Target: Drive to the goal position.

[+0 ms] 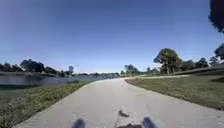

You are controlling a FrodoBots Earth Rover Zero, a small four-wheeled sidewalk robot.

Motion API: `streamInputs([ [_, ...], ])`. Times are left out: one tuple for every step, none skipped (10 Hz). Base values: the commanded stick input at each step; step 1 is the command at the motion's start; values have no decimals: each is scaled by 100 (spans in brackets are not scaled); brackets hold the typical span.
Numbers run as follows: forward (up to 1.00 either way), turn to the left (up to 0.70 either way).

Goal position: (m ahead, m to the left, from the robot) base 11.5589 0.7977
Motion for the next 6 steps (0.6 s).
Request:
streamInputs([
  [85, 0],
  [85, 0],
  [85, 20],
  [85, 34],
  [85, 34],
  [85, 32],
])
